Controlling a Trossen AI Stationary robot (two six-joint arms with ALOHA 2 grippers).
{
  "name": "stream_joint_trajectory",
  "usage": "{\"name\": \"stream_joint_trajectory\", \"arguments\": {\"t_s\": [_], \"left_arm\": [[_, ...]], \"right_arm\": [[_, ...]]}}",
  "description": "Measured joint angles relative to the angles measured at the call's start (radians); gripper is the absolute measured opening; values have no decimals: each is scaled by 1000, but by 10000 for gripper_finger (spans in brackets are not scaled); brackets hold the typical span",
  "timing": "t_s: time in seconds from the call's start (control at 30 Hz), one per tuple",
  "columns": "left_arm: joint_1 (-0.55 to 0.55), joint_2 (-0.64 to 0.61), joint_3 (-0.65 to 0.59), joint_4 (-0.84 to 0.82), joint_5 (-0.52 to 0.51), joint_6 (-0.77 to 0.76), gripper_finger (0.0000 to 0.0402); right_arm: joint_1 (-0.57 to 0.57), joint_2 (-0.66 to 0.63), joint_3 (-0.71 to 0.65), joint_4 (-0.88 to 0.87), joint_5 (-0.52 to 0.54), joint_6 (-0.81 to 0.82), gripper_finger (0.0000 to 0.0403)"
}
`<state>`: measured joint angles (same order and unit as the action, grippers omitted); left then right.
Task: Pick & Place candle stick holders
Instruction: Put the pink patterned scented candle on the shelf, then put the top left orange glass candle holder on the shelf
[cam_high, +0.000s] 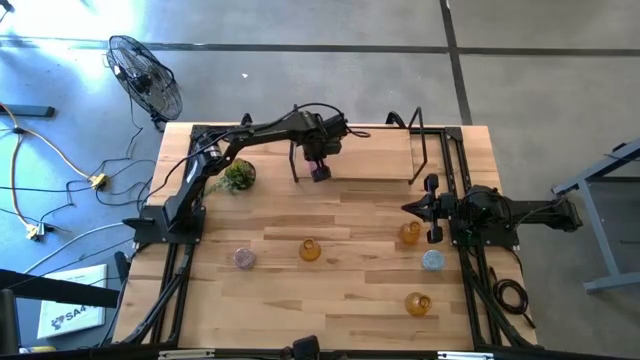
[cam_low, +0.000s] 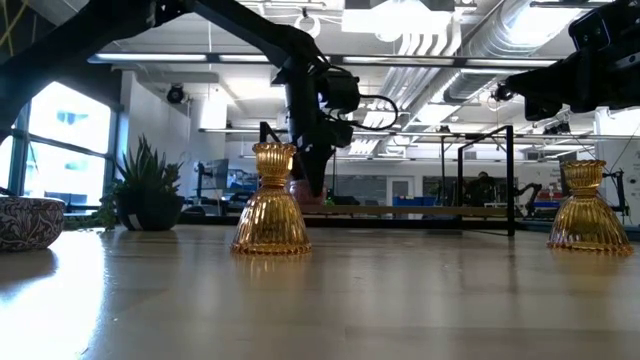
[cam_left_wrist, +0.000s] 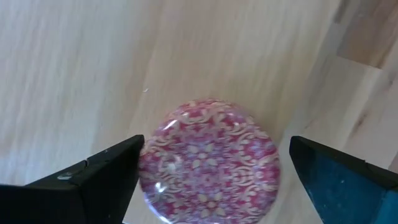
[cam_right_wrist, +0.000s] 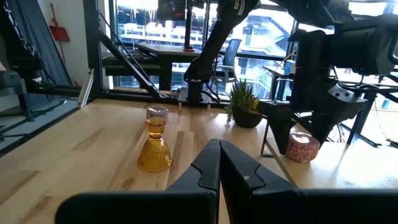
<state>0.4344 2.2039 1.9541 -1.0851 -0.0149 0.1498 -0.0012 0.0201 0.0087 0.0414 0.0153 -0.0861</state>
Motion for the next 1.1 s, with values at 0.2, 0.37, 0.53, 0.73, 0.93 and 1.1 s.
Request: {"name": "stream_joint_trajectory", "arguments": {"t_s": [0.2,0.37,0.53,0.73,0.93,1.1], "left_arm": [[-18,-2,14,-22,-54,2,399],[-36,-2,59,-26,-71,28,399],[-71,-2,136,-59,-66,38,399],[-136,-2,293,-233,-67,55,399],[-246,-35,385,-391,-102,6,399],[-357,-106,369,-495,-107,-100,399]], "right_arm": [[0,0,0,0,0,0,0],[0,0,0,0,0,0,0],[0,0,0,0,0,0,0],[0,0,0,0,0,0,0],[0,0,0,0,0,0,0],[0,0,0,0,0,0,0]]}}
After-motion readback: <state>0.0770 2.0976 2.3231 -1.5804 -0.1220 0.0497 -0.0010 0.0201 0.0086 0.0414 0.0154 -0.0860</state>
